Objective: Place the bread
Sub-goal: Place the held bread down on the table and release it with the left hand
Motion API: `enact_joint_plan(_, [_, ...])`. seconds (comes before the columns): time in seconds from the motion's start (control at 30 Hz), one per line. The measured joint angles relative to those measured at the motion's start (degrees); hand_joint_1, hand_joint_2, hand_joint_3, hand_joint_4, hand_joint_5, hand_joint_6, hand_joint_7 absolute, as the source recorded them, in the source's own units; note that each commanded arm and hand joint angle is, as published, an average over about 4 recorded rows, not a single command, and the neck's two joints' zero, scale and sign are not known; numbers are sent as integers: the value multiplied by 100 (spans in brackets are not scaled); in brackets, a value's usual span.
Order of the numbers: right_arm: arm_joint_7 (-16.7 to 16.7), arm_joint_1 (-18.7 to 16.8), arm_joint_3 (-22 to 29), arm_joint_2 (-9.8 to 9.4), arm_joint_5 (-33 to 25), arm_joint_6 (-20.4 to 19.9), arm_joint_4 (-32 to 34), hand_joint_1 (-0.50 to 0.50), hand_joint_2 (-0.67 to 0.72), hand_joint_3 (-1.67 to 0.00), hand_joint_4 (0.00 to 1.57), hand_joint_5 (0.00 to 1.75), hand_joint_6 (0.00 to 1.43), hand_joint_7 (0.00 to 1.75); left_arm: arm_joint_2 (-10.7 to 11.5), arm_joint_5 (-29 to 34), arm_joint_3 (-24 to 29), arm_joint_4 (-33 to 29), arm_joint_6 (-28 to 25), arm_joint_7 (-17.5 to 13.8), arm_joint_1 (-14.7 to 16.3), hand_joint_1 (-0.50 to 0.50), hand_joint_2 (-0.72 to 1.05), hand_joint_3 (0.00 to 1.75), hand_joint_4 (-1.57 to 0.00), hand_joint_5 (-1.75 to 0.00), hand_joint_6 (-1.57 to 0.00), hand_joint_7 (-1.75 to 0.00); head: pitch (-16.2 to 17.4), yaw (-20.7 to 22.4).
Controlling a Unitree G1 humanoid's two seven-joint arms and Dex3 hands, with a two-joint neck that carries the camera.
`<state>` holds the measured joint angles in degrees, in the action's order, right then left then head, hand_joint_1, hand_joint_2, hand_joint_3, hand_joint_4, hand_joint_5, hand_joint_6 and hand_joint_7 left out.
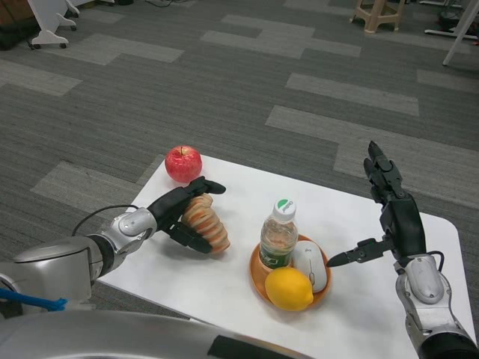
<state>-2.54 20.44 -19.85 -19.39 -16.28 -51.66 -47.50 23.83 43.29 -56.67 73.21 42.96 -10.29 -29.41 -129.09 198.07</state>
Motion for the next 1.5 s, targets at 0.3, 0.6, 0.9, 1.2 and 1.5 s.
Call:
enact_joint_plan(0.3, [0,84,1,2,0,0,-93,-17,15,0,0,0,0,0,57,-138,3,7,74,-41,15,2,72,9,0,-175,0,-75,21,19])
enact_joint_plan(0.6, [0,107,1,2,0,0,-131,-17,15,0,0,0,0,0,95,-170,62,3,288,-63,134,-41,-46,9,0,-175,0,-68,27,44])
enact_joint_plan(0.9, [0,108,1,2,0,0,-132,-17,15,0,0,0,0,0,106,-187,91,-31,316,-66,172,-45,-70,9,0,-175,0,-56,33,58])
enact_joint_plan(1.2, [0,116,-6,1,0,0,-130,-17,15,0,0,0,0,0,123,-249,556,-316,365,-71,431,-46,-66,9,0,-175,0,-49,31,102])
enact_joint_plan(1.5, [0,134,-53,-4,-1,0,-123,-17,15,0,0,0,0,0,190,-755,1589,-868,496,-72,778,-46,-64,7,0,-175,0,-49,22,162])
